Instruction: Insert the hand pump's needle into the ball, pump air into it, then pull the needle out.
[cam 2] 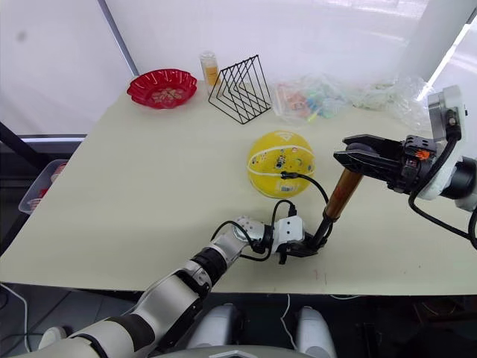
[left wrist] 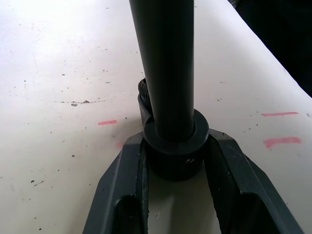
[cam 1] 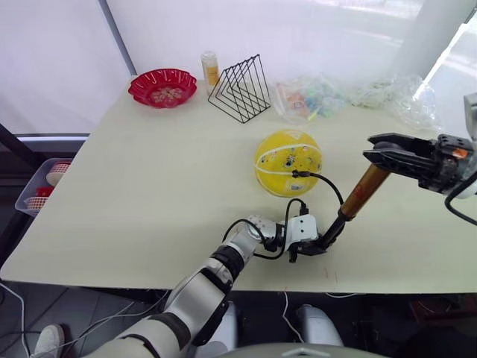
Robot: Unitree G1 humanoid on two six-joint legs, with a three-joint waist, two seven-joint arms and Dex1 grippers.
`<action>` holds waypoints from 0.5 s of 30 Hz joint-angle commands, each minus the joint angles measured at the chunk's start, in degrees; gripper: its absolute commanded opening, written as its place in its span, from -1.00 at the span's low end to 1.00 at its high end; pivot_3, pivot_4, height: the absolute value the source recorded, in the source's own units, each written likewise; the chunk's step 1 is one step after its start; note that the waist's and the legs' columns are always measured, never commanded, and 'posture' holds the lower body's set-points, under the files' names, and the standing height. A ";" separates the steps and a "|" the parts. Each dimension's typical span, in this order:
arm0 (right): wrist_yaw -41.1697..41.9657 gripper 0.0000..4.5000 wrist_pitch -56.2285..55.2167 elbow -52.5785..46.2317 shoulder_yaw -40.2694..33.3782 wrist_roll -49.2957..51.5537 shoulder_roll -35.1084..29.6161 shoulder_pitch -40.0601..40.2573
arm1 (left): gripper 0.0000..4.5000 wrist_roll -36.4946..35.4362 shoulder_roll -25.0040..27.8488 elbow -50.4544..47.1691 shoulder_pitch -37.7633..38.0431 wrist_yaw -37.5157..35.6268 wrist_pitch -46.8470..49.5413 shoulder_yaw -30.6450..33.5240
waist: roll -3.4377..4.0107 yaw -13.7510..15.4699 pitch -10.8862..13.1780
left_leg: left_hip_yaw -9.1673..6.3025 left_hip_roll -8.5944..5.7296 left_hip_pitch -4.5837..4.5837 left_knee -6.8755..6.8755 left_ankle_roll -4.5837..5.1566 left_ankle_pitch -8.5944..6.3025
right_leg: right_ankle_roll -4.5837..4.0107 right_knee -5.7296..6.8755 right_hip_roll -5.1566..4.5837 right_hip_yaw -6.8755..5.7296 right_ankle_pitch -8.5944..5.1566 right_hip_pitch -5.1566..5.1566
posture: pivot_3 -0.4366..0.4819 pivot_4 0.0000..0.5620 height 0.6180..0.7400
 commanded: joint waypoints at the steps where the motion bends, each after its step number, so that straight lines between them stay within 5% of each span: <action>1: -2.27 -0.12 -1.43 -3.09 -1.31 -5.19 0.13 2.54 | -0.50 6.75 3.98 9.24 4.08 0.53 5.77 -3.83 | -0.05 0.02 -0.04 | -0.03 0.00 0.00 0.00 0.00 0.00 | 0.00 -0.01 0.00 -0.03 0.00 0.01 | -0.05 -0.47 0.91; 8: 0.59 -0.12 -11.74 -4.39 10.71 -24.04 8.35 16.88 | -0.50 6.74 3.99 9.31 3.92 0.80 5.84 -3.85 | -0.43 -0.10 -0.47 | -0.22 -0.06 0.00 0.02 0.00 0.00 | 0.01 -0.09 0.06 -0.22 -0.01 0.10 | -0.05 -0.47 0.91; 15: 2.92 -0.12 -18.34 -4.03 15.12 -31.17 12.93 18.95 | -0.50 7.03 4.00 9.46 3.78 0.86 5.72 -3.80 | -0.20 -0.18 -0.60 | -0.35 -0.06 0.07 0.10 0.00 0.01 | 0.02 0.00 0.35 -0.24 0.00 0.16 | -0.05 -0.47 0.91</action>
